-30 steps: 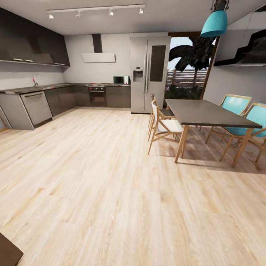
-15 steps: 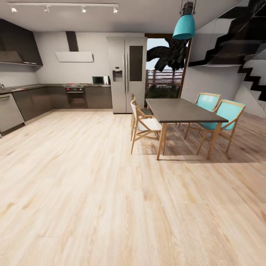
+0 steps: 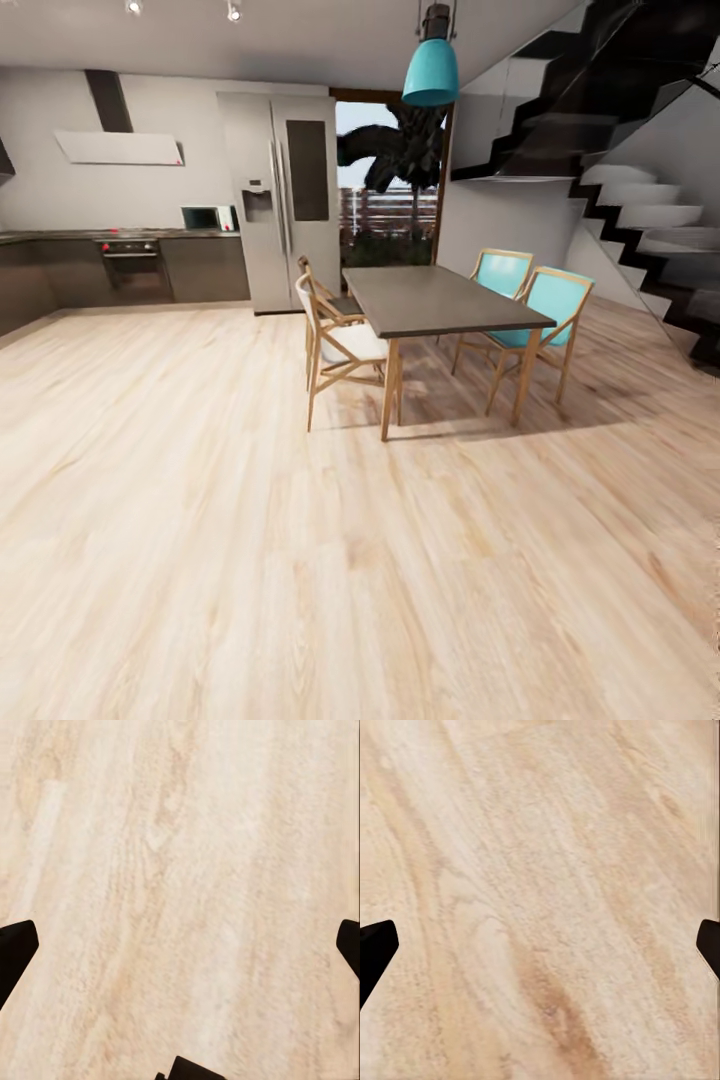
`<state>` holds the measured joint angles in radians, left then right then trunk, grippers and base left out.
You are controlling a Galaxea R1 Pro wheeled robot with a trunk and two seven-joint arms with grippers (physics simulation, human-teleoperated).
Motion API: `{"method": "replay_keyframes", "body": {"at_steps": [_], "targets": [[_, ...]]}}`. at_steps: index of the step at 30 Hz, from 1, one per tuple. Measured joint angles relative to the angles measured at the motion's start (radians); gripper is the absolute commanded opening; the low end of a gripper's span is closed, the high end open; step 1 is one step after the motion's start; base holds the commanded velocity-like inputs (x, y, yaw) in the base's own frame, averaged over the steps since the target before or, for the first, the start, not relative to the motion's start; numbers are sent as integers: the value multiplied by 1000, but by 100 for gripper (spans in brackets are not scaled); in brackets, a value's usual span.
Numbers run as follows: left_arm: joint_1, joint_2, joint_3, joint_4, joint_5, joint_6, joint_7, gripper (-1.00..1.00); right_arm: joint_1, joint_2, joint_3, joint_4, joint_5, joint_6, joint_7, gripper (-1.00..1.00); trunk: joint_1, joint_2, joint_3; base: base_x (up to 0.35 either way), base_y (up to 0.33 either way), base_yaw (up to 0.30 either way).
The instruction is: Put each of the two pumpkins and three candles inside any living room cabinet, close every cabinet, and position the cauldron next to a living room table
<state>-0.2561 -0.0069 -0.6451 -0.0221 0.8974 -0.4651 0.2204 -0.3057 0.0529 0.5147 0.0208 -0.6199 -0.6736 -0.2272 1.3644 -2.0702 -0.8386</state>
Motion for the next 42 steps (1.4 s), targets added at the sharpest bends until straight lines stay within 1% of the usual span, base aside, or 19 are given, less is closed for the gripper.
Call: {"method": "replay_keyframes", "body": {"at_steps": [6, 30, 42], "targets": [[0, 1, 0, 0, 0, 3, 0, 100, 0, 1, 0, 0, 0, -1, 0, 100, 1, 0, 0, 89, 0, -300], [0, 4, 0, 0, 0, 0, 0, 100, 0, 2, 0, 0, 0, 0, 0, 100, 1, 0, 0, 4, 0, -300], [0, 4, 0, 0, 0, 1, -2, 100, 0, 3, 2, 0, 0, 0, 3, 100, 0, 0, 0, 304, 8, -300]]}}
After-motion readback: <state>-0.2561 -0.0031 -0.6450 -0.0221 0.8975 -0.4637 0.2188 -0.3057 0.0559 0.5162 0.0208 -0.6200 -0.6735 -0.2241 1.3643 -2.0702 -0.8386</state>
